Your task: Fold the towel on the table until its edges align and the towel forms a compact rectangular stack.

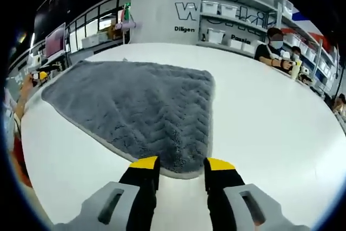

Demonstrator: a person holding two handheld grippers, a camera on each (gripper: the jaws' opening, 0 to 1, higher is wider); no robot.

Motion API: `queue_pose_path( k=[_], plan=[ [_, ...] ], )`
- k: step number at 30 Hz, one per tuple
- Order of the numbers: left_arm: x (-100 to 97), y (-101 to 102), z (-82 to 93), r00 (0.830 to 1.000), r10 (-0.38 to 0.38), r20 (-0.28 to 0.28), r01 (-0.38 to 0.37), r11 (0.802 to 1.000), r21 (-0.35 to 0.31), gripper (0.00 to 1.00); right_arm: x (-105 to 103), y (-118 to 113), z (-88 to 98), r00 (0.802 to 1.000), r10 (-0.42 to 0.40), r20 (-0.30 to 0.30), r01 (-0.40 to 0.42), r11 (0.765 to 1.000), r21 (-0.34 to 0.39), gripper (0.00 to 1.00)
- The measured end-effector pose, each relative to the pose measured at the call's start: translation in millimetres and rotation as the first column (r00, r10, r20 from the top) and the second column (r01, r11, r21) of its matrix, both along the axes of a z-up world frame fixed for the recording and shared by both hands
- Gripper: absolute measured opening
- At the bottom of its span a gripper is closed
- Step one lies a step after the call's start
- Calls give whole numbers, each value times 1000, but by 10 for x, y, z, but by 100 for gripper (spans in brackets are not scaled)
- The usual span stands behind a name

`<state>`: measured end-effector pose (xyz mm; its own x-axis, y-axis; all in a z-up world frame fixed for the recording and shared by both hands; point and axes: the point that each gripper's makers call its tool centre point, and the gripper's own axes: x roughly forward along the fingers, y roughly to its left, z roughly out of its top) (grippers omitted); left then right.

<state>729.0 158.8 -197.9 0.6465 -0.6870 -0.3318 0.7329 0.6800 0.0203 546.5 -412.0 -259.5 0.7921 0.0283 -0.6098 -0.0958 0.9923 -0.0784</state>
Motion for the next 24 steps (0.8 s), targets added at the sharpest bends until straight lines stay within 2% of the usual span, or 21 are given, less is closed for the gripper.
queue_pose_path(
  k=[2,3,5,9,12,15,20,24],
  plan=[
    [-26,-40,17,1000,-11,1,11,1000,-10,96,-21,52,57,1000,12,21,-13,1000,20,47],
    [-67,-103,48,999,-31,-17,30,998,-59,95,-22,117,119,999,21,48,-23,998,58,52],
    [-84,-117,72,999,-39,-28,36,995,-92,94,-46,174,186,997,34,70,-39,996,80,59],
    [-169,-92,98,998,-26,-57,18,991,-132,94,-96,229,296,994,58,89,-65,995,79,75],
    [-265,-57,124,998,-19,-57,11,989,-145,92,-112,273,349,993,71,95,-77,995,59,91],
    [-336,77,83,998,29,-62,-36,993,-110,90,-107,291,382,992,76,98,-80,996,37,99],
    [-483,225,20,996,57,-63,-61,996,-60,83,-70,377,414,986,116,118,-123,991,46,99],
    [-574,316,-48,993,72,-88,-78,995,-60,75,-49,425,363,985,124,121,-132,990,54,99]
  ],
)
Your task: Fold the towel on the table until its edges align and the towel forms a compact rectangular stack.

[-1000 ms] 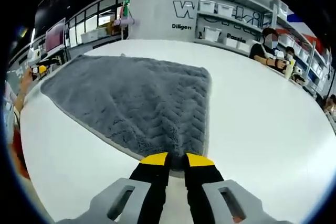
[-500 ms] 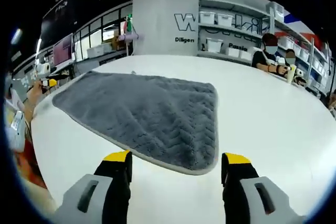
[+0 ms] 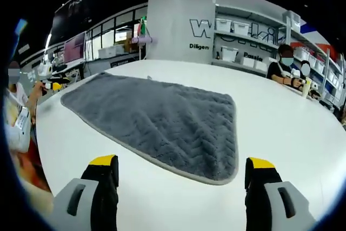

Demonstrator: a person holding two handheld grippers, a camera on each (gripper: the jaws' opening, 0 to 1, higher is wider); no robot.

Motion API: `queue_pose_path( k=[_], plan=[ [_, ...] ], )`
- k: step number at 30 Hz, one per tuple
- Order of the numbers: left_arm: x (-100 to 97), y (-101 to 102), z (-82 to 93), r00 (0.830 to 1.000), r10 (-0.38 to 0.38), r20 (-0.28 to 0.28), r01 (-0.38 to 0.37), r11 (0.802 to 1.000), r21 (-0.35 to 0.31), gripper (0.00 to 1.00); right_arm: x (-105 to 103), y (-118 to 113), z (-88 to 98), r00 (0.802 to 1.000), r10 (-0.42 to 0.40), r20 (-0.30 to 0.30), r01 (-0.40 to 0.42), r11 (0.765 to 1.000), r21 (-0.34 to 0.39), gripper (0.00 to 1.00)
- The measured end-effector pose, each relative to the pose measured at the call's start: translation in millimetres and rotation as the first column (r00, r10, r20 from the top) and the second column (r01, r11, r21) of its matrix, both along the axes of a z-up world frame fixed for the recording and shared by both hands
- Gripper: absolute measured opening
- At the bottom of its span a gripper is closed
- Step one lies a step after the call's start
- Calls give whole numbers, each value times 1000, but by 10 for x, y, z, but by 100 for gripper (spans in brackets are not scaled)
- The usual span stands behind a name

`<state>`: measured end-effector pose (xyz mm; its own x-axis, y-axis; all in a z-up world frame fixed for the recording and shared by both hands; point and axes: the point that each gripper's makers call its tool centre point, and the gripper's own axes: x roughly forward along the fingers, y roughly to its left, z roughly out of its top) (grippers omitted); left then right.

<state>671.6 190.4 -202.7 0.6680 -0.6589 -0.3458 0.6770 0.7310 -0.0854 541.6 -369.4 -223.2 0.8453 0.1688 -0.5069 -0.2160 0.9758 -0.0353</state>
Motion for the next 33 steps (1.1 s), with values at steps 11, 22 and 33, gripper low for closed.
queue_pose_path(
  k=[11,22,33],
  plan=[
    [-167,261,-300,994,91,-63,-89,995,37,44,-36,2,-38,1000,9,4,-9,1000,19,99],
    [-158,400,-575,985,138,-107,-122,982,143,20,-101,57,-111,1000,16,-1,-16,1000,25,99],
    [-134,473,-601,989,129,-72,-109,966,237,3,-153,40,-125,1000,7,-2,-7,999,33,98]
  ],
)
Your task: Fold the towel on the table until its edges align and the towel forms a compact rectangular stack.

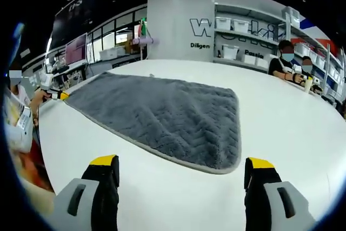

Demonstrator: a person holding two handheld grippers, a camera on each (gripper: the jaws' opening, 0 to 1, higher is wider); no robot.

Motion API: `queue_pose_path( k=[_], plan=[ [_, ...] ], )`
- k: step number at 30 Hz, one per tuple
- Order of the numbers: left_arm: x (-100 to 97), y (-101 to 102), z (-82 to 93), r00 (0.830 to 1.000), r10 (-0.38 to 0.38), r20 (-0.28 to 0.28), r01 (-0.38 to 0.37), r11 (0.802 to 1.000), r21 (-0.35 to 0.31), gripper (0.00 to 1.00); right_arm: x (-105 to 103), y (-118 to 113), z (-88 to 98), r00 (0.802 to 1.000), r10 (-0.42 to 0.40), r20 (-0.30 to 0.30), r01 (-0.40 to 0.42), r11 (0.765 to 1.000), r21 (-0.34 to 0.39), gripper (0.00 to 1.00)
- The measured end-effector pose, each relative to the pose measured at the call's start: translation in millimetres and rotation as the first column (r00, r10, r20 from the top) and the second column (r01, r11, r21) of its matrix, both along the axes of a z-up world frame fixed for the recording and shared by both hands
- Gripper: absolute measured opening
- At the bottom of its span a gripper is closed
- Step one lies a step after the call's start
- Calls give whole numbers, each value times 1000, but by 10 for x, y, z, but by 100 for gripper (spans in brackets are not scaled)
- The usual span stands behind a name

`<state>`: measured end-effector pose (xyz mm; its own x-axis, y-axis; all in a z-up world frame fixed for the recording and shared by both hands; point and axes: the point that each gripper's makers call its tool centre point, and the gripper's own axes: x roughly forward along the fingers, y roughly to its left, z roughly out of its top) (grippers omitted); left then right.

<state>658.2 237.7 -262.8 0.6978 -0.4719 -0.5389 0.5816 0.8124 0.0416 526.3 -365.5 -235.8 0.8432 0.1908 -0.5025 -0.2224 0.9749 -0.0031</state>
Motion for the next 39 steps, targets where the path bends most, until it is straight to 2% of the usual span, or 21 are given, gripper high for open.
queue_pose_path(
  k=[9,25,39],
  plan=[
    [-120,177,6,1000,-3,-18,4,999,35,3,11,48,-2,1000,10,0,-10,1000,3,98],
    [-293,660,6,997,68,-48,-64,994,94,4,1,165,-1,999,42,-2,-42,999,-6,98],
    [-361,955,-2,991,119,-68,-109,985,135,4,-40,247,-1,998,65,1,-65,998,-9,98]
  ],
)
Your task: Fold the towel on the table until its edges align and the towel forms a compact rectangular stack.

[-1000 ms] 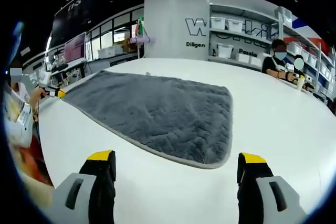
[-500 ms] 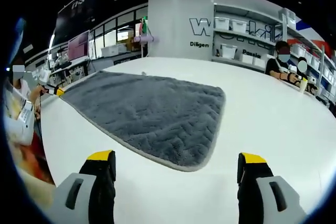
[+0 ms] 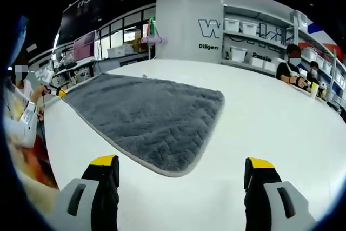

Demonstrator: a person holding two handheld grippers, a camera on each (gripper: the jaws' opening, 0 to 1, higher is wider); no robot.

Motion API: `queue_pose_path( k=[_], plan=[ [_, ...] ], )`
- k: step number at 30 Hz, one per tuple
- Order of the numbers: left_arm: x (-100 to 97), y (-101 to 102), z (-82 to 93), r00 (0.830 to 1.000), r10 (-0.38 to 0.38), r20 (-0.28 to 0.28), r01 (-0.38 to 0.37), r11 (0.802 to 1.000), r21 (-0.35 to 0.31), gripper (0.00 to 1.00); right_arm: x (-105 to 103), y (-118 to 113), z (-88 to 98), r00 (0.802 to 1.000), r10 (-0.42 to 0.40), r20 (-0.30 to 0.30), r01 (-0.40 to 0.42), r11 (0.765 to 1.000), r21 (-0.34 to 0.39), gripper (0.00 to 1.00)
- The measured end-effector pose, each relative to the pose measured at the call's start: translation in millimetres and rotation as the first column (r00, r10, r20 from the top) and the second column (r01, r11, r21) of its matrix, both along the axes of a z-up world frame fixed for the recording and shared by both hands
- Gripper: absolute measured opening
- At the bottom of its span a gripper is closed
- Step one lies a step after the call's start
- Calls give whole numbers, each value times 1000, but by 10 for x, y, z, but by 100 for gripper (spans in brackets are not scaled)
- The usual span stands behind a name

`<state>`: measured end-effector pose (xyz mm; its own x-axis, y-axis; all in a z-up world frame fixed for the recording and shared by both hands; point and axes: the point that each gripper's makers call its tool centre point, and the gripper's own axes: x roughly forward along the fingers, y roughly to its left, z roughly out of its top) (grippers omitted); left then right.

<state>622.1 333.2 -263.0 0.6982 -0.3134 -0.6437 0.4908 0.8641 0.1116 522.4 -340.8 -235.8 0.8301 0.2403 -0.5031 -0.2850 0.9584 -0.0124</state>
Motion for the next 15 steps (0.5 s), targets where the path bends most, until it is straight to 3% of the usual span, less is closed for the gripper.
queue_pose_path(
  k=[5,10,15],
  plan=[
    [11,18,2,1000,12,8,-12,1000,-5,8,-9,40,-28,1000,3,-3,-3,1000,0,98],
    [17,91,41,998,60,13,-60,997,-38,33,2,74,-38,1000,16,-4,-16,1000,0,96],
    [-47,-73,144,999,24,26,-20,989,-146,65,19,135,-45,999,39,-5,-39,999,-8,92]
  ],
)
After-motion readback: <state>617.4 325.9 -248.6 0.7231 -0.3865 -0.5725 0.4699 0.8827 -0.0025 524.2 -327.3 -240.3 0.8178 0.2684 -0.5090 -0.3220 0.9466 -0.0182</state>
